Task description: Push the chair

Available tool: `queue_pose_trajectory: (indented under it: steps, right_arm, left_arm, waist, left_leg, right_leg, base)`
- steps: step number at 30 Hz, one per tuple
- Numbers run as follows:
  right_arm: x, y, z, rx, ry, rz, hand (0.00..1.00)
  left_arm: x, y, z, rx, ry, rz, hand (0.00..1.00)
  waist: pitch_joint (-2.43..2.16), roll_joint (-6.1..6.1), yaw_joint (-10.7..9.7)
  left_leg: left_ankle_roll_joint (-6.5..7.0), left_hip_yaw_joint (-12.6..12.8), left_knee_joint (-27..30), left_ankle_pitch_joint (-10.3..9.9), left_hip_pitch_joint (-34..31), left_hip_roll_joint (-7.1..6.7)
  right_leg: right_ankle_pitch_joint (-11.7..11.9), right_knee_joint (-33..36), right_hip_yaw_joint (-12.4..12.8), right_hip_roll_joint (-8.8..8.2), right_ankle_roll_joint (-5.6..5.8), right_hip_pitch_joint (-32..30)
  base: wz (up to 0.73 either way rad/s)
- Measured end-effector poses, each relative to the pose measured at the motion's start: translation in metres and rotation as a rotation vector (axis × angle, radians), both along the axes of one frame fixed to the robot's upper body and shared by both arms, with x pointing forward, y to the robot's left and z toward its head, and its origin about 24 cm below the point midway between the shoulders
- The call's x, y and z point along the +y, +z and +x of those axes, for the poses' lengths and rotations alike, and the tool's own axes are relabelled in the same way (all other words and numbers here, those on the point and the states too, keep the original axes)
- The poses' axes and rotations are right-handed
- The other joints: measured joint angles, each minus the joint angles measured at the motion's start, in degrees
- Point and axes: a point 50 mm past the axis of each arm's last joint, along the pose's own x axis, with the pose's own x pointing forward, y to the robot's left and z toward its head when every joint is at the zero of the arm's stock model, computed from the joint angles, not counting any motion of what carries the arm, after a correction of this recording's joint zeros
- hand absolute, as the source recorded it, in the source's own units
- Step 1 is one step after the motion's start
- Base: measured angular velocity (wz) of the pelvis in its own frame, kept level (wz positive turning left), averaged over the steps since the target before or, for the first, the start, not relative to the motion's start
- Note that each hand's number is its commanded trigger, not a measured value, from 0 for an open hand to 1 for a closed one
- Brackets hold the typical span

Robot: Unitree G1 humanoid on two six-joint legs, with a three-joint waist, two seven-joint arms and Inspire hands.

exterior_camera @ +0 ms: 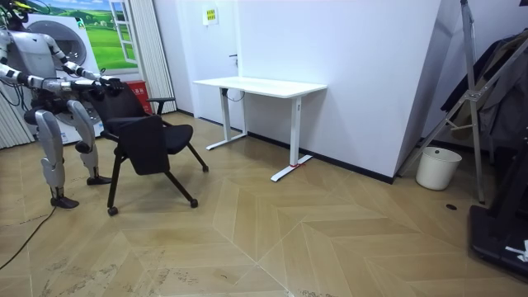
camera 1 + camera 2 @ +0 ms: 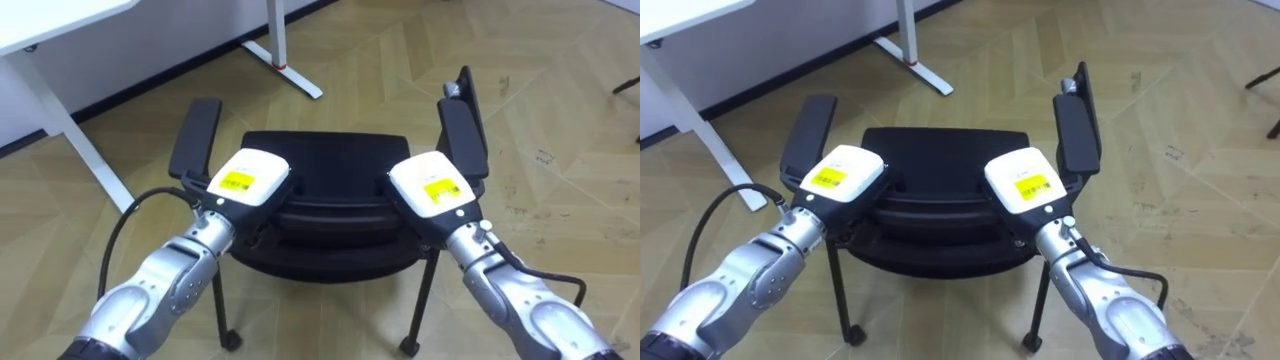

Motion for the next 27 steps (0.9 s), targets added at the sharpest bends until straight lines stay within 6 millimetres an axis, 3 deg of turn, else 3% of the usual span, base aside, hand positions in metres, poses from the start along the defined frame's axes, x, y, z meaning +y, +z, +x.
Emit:
queue_pose_trajectory:
  steps: [15,27]
  right_arm:
    - [-0.0026,-0.0026,0.0023,0.014,0.021,0.013,1.0]
    - [-0.002,-0.0043,0.004,0.034,0.03,0.023,1.0]
  left_arm:
    - [0.0015,-0.0017,0.0002,0.007,0.001,0.003,1.0]
    - [0.0028,-0.0011,0.0013,0.002,0.0,0.009,1.0]
  waist:
    - [0.14,-0.21,0.15]
    - [0.82,-1.39,0.37]
  left_leg:
    - [0.0,0.09,-0.15,0.0,0.53,-0.11]
    - [0.0,0.08,0.08,0.0,1.08,-0.15]
  right_leg:
    - [-0.01,-0.06,0.42,-0.09,0.01,0.08]
    - [-0.02,-0.67,0.33,-0.13,0.04,1.17]
  base:
    - [0.0]
    - [0.0]
